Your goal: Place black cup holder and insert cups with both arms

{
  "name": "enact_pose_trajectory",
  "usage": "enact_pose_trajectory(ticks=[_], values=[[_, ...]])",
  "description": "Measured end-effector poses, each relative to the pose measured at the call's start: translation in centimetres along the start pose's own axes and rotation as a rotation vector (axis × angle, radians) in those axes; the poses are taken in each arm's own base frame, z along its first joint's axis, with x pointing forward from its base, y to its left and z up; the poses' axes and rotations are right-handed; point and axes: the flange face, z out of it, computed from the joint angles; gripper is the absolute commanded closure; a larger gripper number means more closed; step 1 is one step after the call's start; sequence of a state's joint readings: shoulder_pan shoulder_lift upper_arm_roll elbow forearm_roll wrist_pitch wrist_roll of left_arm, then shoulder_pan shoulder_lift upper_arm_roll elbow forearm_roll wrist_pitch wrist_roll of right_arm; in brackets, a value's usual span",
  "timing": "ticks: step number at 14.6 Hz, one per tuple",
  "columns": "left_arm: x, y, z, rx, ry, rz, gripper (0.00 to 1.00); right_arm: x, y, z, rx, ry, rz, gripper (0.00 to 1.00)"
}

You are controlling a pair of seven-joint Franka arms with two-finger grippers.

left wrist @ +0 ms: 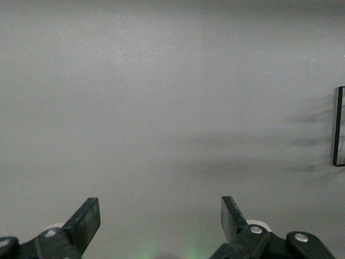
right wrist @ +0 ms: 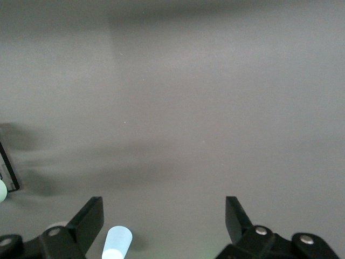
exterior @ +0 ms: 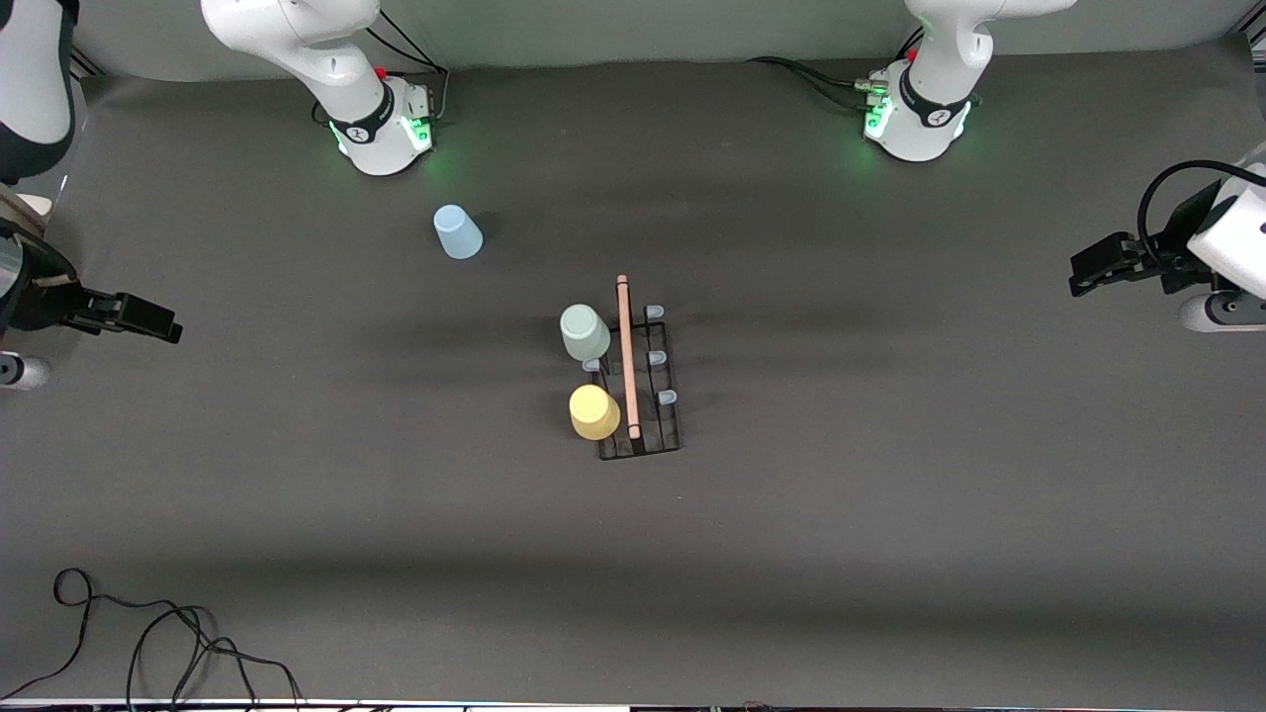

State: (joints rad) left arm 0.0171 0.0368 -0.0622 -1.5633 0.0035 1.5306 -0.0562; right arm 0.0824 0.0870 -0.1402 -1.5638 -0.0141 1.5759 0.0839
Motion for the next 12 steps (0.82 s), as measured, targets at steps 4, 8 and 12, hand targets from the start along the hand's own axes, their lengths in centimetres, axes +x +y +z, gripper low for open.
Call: enact_pose_trajectory(ticks=[4,8,12], values=[[0.0,0.0,0.0,0.000,0.000,0.000,0.00,-2.0,1.2,0.9,0.019,0.076,0.011,0.00],[0.0,0.0,0.0,0.000,0.000,0.000,0.00,-2.9,1.6,-1.2,0.018,0.089,0.016,0.00],[0.0,0.0,0.0,0.000,0.000,0.000,0.00,-2.3,1.0,-2.6,0.014,0.082,0.007,0.00]])
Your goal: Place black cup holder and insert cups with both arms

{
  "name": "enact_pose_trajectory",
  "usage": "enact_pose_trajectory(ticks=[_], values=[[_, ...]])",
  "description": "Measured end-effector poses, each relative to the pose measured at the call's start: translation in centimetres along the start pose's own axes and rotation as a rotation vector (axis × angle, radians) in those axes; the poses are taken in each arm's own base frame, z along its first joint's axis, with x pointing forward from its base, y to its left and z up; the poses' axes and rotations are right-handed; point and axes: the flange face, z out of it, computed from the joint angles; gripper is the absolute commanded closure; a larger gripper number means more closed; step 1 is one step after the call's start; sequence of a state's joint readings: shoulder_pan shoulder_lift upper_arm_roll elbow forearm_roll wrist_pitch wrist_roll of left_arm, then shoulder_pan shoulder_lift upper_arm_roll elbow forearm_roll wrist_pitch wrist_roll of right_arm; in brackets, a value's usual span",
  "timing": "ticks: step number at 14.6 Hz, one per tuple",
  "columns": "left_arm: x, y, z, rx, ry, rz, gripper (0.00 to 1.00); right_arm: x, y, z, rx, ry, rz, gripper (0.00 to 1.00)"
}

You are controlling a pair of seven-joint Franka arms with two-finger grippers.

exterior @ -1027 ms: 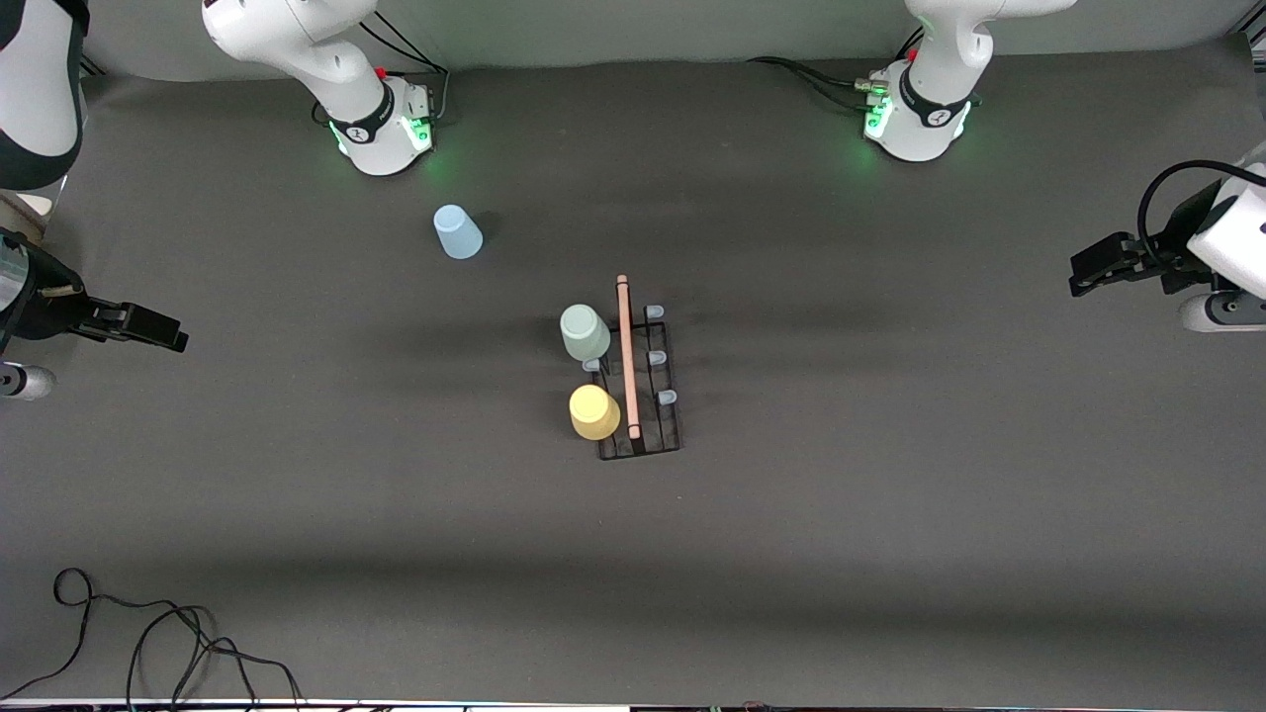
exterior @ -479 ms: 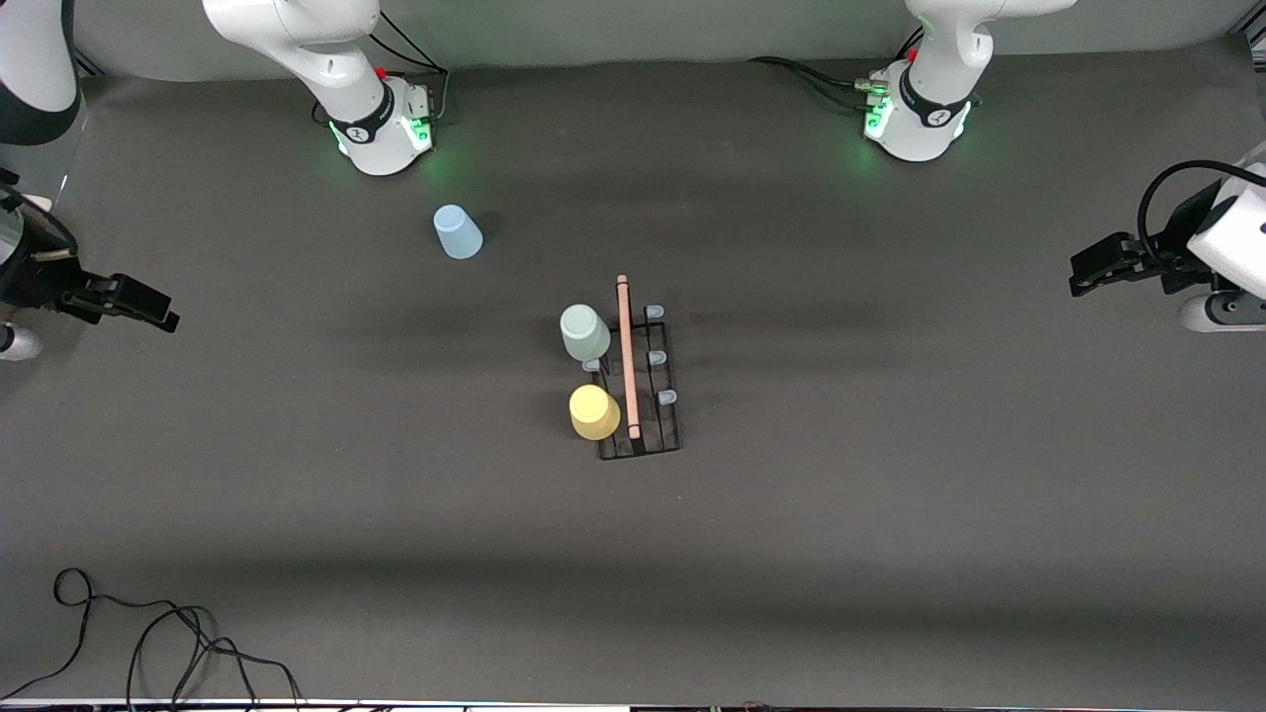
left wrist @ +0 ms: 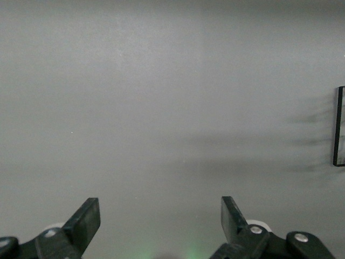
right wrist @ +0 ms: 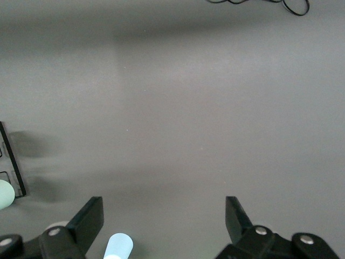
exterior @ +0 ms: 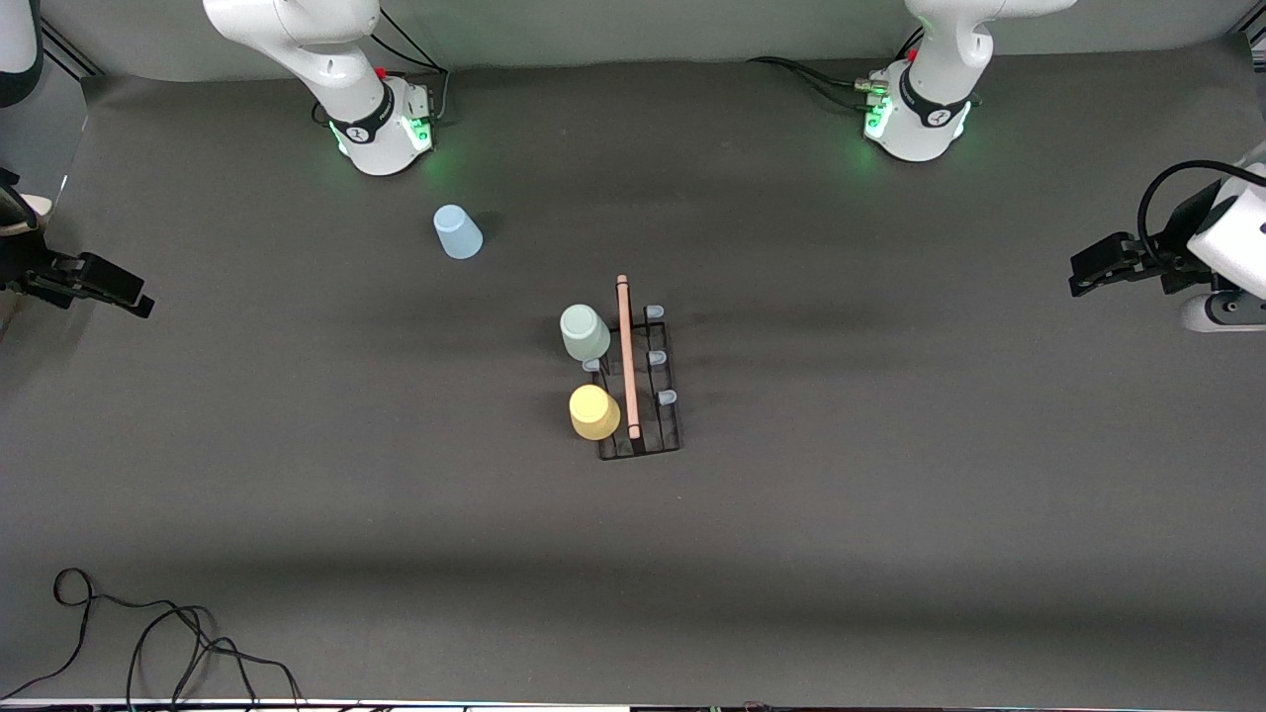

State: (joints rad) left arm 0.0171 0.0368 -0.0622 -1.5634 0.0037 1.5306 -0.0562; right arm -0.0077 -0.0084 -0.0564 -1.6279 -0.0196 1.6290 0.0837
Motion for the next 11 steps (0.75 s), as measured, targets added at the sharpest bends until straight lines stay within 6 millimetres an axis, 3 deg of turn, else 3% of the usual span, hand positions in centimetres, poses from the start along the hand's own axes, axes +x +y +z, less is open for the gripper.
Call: enact_pose_trajectory(ticks=[6,11], values=[[0.0,0.0,0.0,0.000,0.000,0.000,0.00,1.2,-0.8,2.1,-0.006,-0.037,-0.011,0.00],[0.0,0.0,0.0,0.000,0.000,0.000,0.00,1.4,-0.8,2.1,-0.006,-0.036,-0.011,0.00]])
